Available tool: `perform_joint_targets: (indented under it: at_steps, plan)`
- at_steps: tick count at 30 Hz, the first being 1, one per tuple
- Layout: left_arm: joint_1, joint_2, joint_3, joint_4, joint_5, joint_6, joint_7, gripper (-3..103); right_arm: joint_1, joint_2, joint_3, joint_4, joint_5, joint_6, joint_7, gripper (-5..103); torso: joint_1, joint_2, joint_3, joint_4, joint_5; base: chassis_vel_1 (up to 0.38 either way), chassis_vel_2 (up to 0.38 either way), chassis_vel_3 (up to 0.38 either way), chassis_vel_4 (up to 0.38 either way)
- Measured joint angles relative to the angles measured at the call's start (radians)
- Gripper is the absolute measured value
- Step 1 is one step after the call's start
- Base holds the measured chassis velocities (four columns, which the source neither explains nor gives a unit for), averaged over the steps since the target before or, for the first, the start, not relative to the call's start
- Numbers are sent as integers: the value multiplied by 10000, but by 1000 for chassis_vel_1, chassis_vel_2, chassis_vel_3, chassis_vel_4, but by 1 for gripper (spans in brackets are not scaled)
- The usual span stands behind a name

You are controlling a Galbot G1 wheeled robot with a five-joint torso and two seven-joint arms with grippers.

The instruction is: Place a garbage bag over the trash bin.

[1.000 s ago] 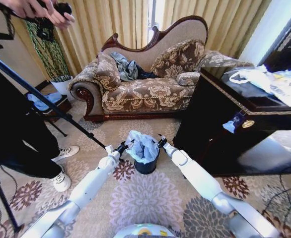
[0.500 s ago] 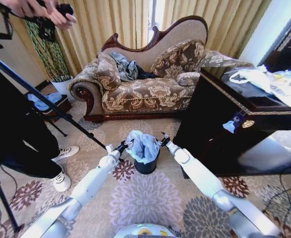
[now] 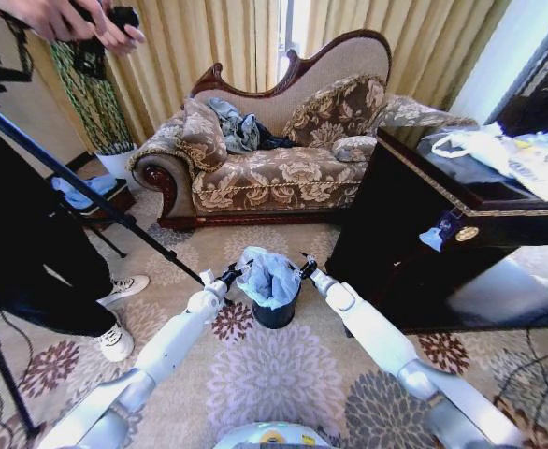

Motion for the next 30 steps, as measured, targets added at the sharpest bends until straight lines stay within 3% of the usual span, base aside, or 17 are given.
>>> perform_joint_targets:
  at_steps: [12,21,30]
  plan:
    - [-356,-224,72,748,20,-40,198,99,147,-301,153,-227,-48,23,206,70,0,0,0,0,0,0,0,0,0]
    - [-790,-735,-45,2451,488,-285,539,100,116,-137,235,-1002,-373,473,269,70,0,0,0,1,-1,0,0,0,0]
    - [-820,-893,-180,2614,575,-377,608,100,58,-325,342,-1136,-403,549,354,70,0,0,0,-1,-1,0,0,0,0]
